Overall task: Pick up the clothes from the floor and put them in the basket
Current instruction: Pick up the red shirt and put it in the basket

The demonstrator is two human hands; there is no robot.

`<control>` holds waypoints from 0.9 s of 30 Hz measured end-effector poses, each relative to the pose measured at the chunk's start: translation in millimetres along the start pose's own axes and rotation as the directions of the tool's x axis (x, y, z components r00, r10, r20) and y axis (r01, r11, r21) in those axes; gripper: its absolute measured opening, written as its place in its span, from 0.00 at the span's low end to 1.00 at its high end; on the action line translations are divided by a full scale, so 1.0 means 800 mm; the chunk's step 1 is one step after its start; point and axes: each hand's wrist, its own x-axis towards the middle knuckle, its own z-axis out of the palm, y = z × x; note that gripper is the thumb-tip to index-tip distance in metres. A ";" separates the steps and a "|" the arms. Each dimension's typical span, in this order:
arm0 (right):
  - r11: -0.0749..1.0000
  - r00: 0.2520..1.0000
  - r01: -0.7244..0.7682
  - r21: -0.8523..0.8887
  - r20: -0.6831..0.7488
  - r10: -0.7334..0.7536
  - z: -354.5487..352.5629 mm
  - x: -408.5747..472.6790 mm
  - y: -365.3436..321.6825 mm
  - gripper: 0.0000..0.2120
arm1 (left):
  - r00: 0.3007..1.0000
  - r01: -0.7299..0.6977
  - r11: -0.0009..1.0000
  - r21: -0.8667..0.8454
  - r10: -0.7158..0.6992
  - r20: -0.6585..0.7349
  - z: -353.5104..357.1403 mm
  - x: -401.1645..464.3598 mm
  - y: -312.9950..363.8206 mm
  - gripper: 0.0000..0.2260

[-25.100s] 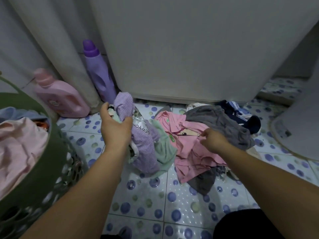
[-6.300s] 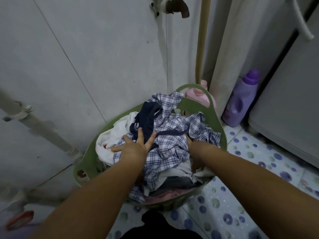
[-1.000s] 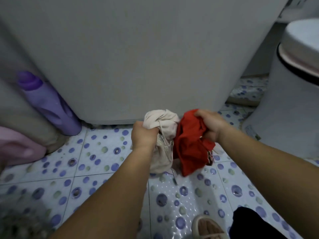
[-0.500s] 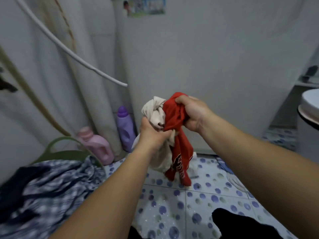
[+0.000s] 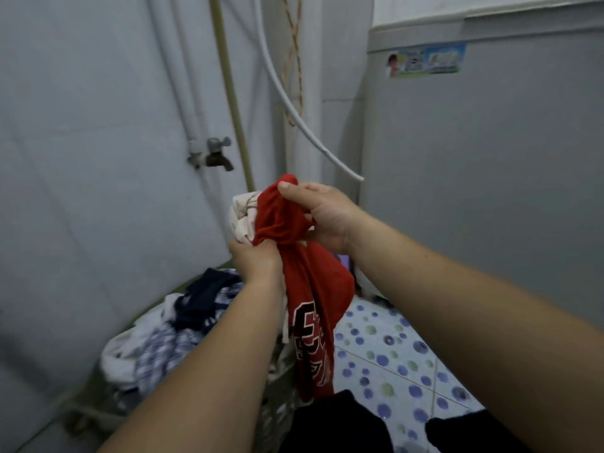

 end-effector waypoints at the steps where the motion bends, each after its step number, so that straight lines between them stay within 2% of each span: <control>1: 0.998 0.999 -0.017 -0.057 0.041 0.019 0.007 0.004 0.007 0.06 | 0.998 0.032 0.997 -0.066 -0.036 -0.058 -0.018 0.011 0.000 0.19; 2: 0.994 0.998 -0.028 -0.103 0.059 0.034 0.015 0.007 0.014 0.08 | 0.992 0.047 0.987 -0.153 -0.065 -0.110 -0.038 0.026 -0.002 0.20; 5: 0.950 0.999 -0.038 -0.308 -0.020 0.033 0.020 0.017 0.039 0.12 | 0.954 0.125 0.942 -0.312 -0.200 -0.223 -0.091 0.068 -0.017 0.25; 7: 0.825 0.999 -0.050 -0.563 -0.044 0.031 0.014 0.018 0.060 0.10 | 0.928 0.220 0.926 -0.305 -0.295 -0.227 -0.124 0.090 -0.031 0.30; 8: 0.729 0.998 -0.059 -0.682 -0.028 0.054 0.011 0.017 0.072 0.10 | 0.919 0.272 0.929 -0.250 -0.328 -0.220 -0.139 0.099 -0.039 0.33; 10: 0.530 0.989 -0.078 -0.844 -0.001 0.145 0.000 0.014 0.095 0.19 | 0.911 0.358 0.933 -0.023 -0.355 -0.211 -0.158 0.100 -0.043 0.41; 12: 0.362 0.957 -0.132 -0.923 -0.024 0.288 -0.008 0.012 0.117 0.31 | 0.933 0.332 0.886 0.323 -0.257 -0.252 -0.171 0.094 -0.042 0.47; 14: 0.170 0.907 -0.147 -0.974 -0.064 0.417 -0.018 0.013 0.139 0.39 | 0.976 0.162 0.725 0.670 -0.019 -0.216 -0.174 0.075 -0.032 0.47; 15: 0.080 0.888 -0.134 -0.988 -0.084 0.453 -0.023 0.013 0.150 0.42 | 0.984 0.020 0.589 0.808 0.129 -0.119 -0.173 0.070 -0.028 0.44; 16: 0.015 0.871 -0.124 -0.992 -0.102 0.481 -0.026 0.012 0.162 0.44 | 0.965 -0.141 0.395 0.908 0.258 0.037 -0.170 0.064 -0.025 0.42; 17: -0.019 0.860 -0.123 -0.992 -0.116 0.496 -0.030 0.011 0.172 0.47 | 0.917 -0.292 0.172 0.941 0.331 0.223 -0.168 0.064 -0.026 0.39; 18: -0.031 0.849 -0.134 -0.990 -0.131 0.511 -0.032 0.009 0.181 0.50 | 0.855 -0.415 -0.033 0.909 0.328 0.402 -0.165 0.065 -0.026 0.37; 19: -0.021 0.834 -0.158 -0.987 -0.144 0.532 -0.035 0.007 0.190 0.54 | 0.817 -0.492 -0.163 0.855 0.253 0.518 -0.162 0.067 -0.029 0.33; 20: -0.001 0.822 -0.184 -0.983 -0.155 0.547 -0.036 0.004 0.199 0.58 | 0.815 -0.528 -0.227 0.819 0.137 0.563 -0.160 0.070 -0.033 0.29; 22: 0.044 0.818 -0.230 -0.972 -0.169 0.550 -0.037 -0.001 0.213 0.62 | 0.871 -0.491 -0.201 0.848 -0.134 0.473 -0.162 0.075 -0.048 0.24; 24: 0.112 0.853 -0.254 -0.961 -0.167 0.494 -0.035 -0.004 0.229 0.60 | 0.882 -0.386 -0.125 0.914 -0.341 0.326 -0.171 0.086 -0.070 0.25; 27: 0.201 0.904 -0.241 -0.949 -0.144 0.403 -0.032 -0.005 0.246 0.48 | 0.865 -0.348 -0.117 0.930 -0.424 0.270 -0.186 0.100 -0.094 0.29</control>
